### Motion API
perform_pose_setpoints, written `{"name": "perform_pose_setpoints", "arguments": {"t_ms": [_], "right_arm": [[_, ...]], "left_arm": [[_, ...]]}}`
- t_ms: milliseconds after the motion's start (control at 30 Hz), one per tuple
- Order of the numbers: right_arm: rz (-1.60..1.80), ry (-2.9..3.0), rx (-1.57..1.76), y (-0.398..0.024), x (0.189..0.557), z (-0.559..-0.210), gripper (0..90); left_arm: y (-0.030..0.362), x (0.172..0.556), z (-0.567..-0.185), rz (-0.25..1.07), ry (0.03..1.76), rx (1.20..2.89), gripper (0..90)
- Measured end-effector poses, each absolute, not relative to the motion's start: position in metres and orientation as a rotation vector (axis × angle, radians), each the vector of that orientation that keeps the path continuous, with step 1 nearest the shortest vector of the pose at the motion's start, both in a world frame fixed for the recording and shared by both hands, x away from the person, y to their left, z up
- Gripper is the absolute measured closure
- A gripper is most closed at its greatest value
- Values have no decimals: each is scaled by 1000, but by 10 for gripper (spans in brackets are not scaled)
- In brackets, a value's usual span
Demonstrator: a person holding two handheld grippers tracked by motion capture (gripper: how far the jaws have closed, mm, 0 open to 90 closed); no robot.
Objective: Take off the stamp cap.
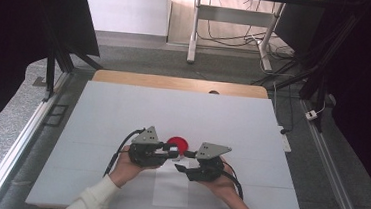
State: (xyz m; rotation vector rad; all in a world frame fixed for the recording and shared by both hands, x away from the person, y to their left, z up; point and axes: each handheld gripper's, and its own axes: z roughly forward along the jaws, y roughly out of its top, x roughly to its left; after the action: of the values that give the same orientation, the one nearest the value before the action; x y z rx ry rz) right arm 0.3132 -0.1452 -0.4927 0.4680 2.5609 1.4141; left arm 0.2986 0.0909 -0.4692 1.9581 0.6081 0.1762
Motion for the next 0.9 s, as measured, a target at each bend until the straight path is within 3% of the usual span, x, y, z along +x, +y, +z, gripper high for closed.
{"name": "perform_pose_setpoints", "arguments": {"t_ms": [400,700,900], "right_arm": [[1413,2597,437,-139,314,-496,543],[1419,2613,403,-137,315,-496,657],[1416,2629,395,-137,315,-497,668]], "left_arm": [[90,298,-469,166,599,1954,676],[90,297,-468,150,575,1953,680],[90,297,-469,146,564,1956,694]]}}
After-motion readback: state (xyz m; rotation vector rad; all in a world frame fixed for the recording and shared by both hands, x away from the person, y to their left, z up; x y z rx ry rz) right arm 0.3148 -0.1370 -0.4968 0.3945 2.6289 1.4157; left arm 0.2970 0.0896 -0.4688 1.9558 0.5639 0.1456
